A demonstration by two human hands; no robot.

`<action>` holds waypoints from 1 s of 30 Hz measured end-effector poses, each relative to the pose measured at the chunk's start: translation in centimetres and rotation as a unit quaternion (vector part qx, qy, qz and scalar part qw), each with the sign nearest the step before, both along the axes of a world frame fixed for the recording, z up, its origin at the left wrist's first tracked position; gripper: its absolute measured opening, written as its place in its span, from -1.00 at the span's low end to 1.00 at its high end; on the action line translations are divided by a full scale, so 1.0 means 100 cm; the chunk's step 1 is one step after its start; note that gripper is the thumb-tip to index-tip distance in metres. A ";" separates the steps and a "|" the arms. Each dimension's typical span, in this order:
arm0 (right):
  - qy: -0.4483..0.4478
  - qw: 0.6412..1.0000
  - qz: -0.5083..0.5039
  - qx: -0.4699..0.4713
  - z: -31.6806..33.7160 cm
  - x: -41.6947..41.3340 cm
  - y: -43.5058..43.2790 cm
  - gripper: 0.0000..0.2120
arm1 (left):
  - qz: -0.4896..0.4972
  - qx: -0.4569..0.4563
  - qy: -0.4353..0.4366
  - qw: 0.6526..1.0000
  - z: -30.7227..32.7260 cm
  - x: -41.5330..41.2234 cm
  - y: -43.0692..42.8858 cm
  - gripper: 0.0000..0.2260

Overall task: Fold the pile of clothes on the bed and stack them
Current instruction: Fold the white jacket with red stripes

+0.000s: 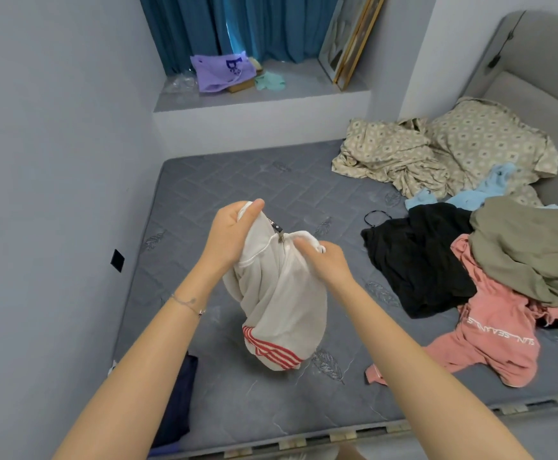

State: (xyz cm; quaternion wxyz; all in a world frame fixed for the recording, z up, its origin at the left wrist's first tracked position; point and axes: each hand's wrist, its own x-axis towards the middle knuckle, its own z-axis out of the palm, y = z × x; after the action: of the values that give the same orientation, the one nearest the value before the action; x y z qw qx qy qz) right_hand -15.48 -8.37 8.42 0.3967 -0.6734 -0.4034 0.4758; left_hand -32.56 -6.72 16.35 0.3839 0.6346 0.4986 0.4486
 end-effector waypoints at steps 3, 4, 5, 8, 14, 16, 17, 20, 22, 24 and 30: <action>0.034 0.996 -0.037 0.076 0.024 -0.001 -0.015 -0.62 | 0.046 0.030 0.001 0.998 0.011 0.001 -0.018 -0.56; 0.063 0.992 -0.045 0.101 0.032 0.000 -0.021 -0.66 | 0.061 0.039 -0.001 0.997 0.015 0.002 -0.025 -0.56; 0.085 0.987 -0.049 0.125 0.040 0.002 -0.027 -0.66 | 0.076 0.045 -0.005 0.996 0.018 0.003 -0.032 -0.56; 0.098 0.974 -0.030 0.200 0.063 0.009 -0.049 -0.51 | 0.123 0.054 -0.028 0.991 0.029 0.011 -0.055 -0.53; 0.077 0.962 0.001 0.262 0.100 0.028 -0.082 -0.48 | 0.168 0.091 -0.035 0.981 0.042 0.018 -0.086 -0.52; 0.073 0.957 0.016 0.281 0.108 0.032 -0.090 -0.48 | 0.169 0.110 -0.036 0.979 0.046 0.019 -0.093 -0.51; 0.071 0.954 0.022 0.291 0.113 0.033 -0.092 -0.48 | 0.169 0.121 -0.041 0.977 0.048 0.019 -0.096 -0.52; 0.072 0.945 0.038 0.318 0.131 0.038 -0.089 -0.47 | 0.163 0.149 -0.047 0.974 0.062 0.015 -0.091 -0.53; 0.051 0.940 0.047 0.334 0.139 0.042 -0.075 -0.48 | 0.154 0.159 -0.038 0.974 0.068 0.011 -0.076 -0.53; 0.021 0.941 0.046 0.334 0.137 0.047 -0.053 -0.50 | 0.146 0.152 -0.017 0.977 0.062 0.009 -0.052 -0.53; -0.084 0.966 0.043 0.242 0.051 0.049 0.018 -0.50 | 0.116 0.082 0.086 0.986 -0.020 0.011 0.039 -0.52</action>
State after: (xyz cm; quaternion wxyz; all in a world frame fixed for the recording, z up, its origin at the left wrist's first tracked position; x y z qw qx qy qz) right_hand -10.63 -6.61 13.56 0.4920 -0.5771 -0.5670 0.3216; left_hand -31.48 -2.77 14.39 0.2312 0.6380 0.5615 0.4735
